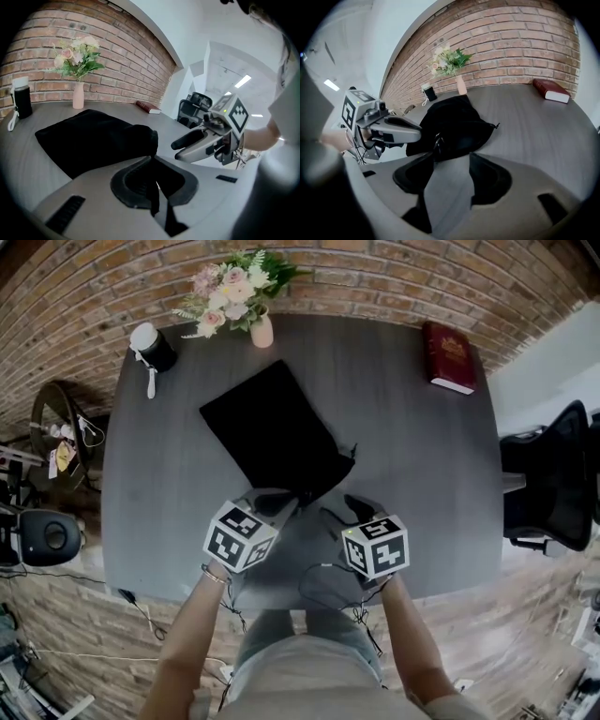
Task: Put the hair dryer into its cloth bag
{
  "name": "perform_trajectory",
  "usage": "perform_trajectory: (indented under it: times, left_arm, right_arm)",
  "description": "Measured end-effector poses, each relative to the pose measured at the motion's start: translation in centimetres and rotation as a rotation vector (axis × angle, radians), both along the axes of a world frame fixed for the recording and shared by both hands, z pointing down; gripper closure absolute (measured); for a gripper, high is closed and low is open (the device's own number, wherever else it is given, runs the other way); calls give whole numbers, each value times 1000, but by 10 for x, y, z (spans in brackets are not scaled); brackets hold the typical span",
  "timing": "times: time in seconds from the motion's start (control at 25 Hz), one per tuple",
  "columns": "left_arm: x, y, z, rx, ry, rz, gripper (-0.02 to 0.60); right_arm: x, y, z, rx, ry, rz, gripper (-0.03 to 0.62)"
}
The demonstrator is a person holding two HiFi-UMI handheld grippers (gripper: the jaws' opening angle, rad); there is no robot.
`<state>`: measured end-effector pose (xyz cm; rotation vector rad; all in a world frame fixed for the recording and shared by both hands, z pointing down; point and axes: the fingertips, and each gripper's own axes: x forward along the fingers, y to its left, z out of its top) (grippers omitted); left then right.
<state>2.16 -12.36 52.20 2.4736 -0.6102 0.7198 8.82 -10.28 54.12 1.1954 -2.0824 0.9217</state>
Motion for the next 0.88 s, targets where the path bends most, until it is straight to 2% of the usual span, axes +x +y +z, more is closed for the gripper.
perform_trajectory:
  times: [0.16,0.32,0.8,0.88]
  left_arm:
    - [7,3,6,19,-37,22,566]
    - [12,2,9,42,-42,24,566]
    - [17,15,-4,26,48,56,559]
    - [17,20,-7,18,66,63,506]
  right_arm:
    - [10,11,2,-9,2,27,353]
    - [19,19,4,-16,10,53,355]
    - [22,31,1,-8,26,88,361]
    - [23,31,-2,2,31,97,365]
